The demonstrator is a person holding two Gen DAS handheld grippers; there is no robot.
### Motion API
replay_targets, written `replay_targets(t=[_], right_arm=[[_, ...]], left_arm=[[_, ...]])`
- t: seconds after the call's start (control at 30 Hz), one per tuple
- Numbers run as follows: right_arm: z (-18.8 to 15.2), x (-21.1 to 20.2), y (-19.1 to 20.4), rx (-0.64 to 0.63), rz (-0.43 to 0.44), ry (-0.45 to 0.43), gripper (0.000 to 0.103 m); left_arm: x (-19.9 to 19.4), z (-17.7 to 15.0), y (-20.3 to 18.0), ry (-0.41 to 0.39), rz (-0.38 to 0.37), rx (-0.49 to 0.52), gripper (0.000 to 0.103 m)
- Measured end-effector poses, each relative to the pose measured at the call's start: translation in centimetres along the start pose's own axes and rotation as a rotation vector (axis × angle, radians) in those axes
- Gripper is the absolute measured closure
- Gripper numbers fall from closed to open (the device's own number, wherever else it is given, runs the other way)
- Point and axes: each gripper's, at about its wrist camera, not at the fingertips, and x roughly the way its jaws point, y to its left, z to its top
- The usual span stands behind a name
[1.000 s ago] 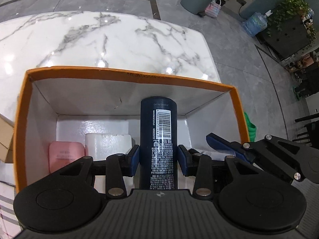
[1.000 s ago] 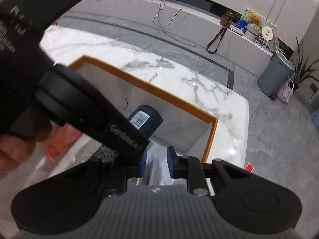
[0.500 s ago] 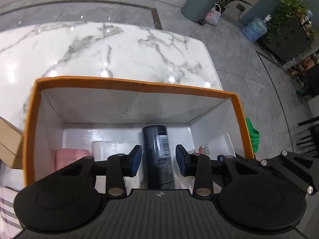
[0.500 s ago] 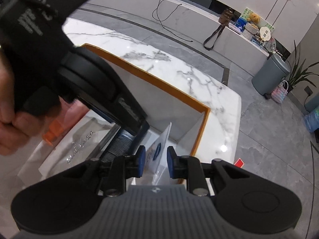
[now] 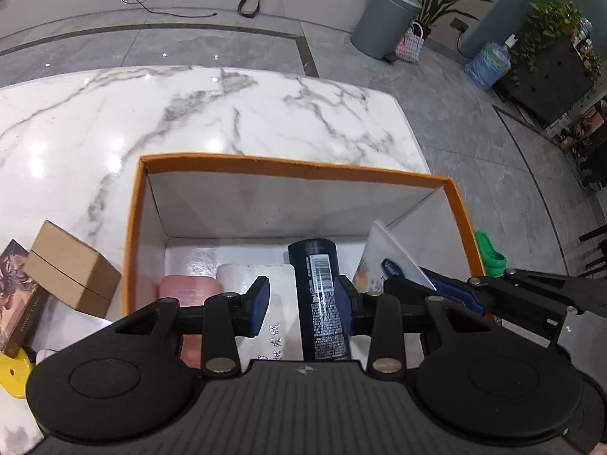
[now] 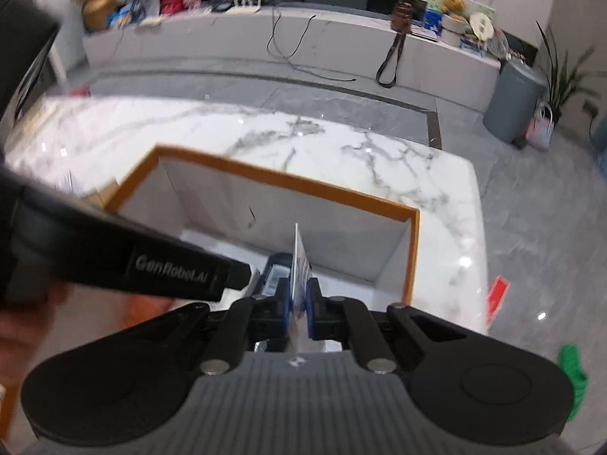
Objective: Organize rigid objects
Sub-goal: 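Lower the spray can and lotion tube into the orange box and release, then move both tools back over the remaining items on the table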
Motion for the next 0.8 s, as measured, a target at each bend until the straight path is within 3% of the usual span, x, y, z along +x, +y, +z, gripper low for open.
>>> replay_targets(t=[0.27,0.43,0.8], right_arm=[[0.1,-0.4,-0.2,0.014,-0.094,-0.081,0.098],[0.2,0.2,-1.0,0.06,-0.084,-0.1,0.097],[-1.1,-0.8,-0.1,0.02,-0.112,-0.054,0.092]], left_arm=[[-0.5,-0.1,0.1,-0.015,-0.004,0.015,0.06],[-0.6,-0.4,0.4,-0.012,-0.005,0.009,0.06],[-2.3,-1.1,0.5,0.009,0.001,0.047,0.06]])
